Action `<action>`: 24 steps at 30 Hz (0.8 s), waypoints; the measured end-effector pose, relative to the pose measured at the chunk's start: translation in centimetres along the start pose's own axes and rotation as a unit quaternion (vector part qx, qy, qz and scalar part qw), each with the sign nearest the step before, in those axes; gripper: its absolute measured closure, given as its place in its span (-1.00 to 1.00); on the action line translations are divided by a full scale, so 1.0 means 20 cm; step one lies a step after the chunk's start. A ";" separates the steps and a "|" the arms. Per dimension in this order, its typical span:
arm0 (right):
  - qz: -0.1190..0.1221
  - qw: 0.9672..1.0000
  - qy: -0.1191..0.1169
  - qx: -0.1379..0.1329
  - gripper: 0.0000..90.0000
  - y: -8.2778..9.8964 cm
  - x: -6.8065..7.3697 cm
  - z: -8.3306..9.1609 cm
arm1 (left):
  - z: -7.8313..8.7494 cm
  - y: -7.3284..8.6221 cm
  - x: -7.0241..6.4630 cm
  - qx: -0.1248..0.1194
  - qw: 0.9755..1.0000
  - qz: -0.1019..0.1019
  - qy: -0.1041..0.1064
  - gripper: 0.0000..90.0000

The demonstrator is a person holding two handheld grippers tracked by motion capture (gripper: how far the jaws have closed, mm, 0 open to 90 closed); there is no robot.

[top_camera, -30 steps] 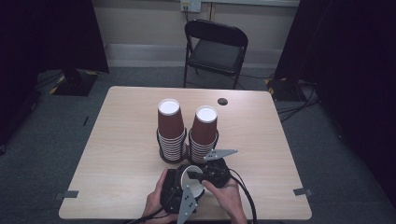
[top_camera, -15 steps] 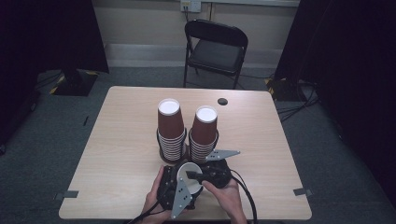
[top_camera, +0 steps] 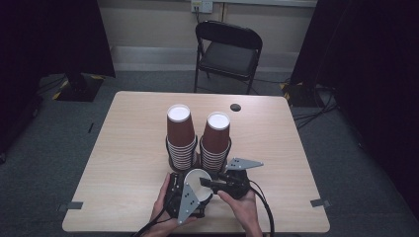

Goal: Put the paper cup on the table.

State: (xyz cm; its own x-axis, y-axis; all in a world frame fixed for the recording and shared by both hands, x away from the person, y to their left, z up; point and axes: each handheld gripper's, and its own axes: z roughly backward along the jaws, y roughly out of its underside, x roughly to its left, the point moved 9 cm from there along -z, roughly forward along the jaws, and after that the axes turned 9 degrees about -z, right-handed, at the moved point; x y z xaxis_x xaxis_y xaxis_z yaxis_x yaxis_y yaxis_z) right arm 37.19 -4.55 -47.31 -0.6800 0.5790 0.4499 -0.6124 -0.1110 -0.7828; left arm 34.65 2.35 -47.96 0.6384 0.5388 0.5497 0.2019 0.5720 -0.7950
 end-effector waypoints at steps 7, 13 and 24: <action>0.006 0.999 0.005 -0.053 0.13 -0.04 -0.02 0.03 | 0.00 0.04 0.06 0.011 0.999 0.037 0.000 -0.86; 0.008 0.996 0.007 -0.090 0.02 -0.07 -0.03 0.07 | 0.01 0.07 0.10 0.016 0.997 0.080 -0.005 -0.86; 0.015 0.989 0.051 -0.136 -0.15 -0.05 -0.09 0.14 | 0.09 0.14 0.20 0.016 0.991 0.133 -0.019 -0.86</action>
State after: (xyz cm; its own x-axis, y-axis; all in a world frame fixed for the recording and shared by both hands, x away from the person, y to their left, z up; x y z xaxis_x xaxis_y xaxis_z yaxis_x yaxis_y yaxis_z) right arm 37.83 -7.79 -46.11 -0.6443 0.6582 0.3894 -0.4516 0.0835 -0.8883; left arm 36.42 7.16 -47.54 0.6371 0.6961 0.3310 0.0062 0.4248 -0.9053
